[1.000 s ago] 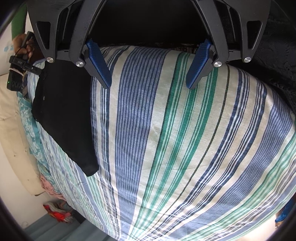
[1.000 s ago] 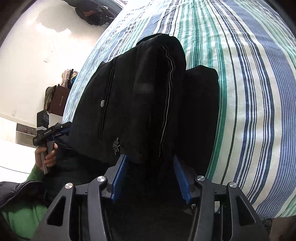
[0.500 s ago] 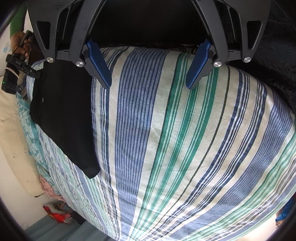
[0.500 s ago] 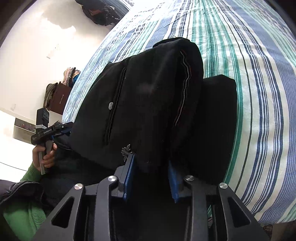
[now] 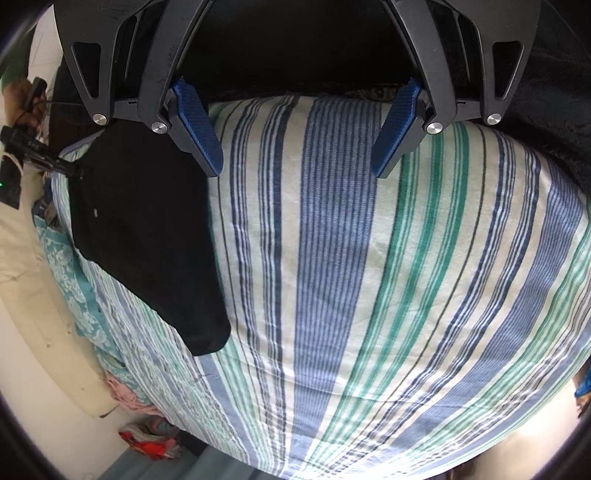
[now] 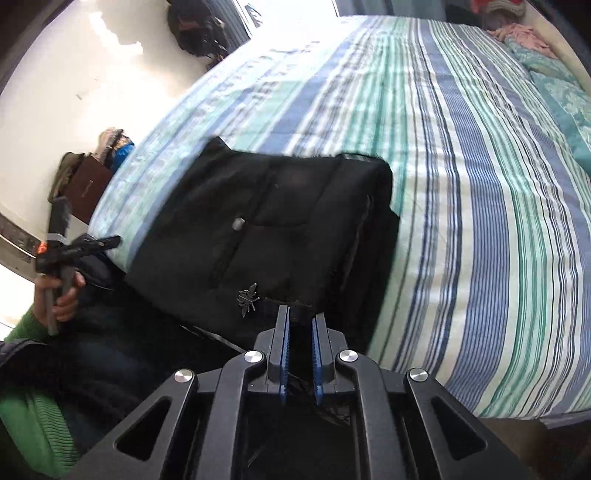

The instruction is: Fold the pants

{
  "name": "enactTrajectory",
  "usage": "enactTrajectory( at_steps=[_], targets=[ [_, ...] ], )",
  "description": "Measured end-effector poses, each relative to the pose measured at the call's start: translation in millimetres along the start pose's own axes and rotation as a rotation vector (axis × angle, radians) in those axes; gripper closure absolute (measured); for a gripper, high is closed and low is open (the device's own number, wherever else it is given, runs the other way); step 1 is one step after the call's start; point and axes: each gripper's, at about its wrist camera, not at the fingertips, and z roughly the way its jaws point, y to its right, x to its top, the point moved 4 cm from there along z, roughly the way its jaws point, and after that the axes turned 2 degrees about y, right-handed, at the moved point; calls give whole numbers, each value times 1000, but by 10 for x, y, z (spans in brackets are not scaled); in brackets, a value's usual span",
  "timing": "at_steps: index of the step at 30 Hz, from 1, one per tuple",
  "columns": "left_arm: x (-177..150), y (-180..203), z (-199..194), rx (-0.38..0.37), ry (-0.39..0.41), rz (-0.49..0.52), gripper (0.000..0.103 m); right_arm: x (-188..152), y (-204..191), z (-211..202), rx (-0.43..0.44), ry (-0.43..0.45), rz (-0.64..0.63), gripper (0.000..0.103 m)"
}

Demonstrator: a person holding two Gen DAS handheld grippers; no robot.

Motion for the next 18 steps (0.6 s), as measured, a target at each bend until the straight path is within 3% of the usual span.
enactTrajectory(
  at_steps=[3,5,10,14,16,17,18],
  targets=[
    [-30,109,-32,3,6,48,19,-209,226,346,-73,-57,32,93],
    [-52,130,-56,13,13,71,19,-225,240,308,-75,-28,54,93],
    [-64,161,-59,3,10,66,19,-246,187,47,-191,-35,-14,93],
    [-47,329,-54,-2,17,111,19,-358,382,261,-237,-90,49,92],
    [-45,414,-95,3,30,146,19,-325,396,224,-207,-63,67,88],
    [-42,456,-130,7,43,166,19,-306,409,170,-189,-54,77,77],
    [-37,502,-165,13,59,187,19,-290,425,96,-183,-47,86,60]
  ],
)
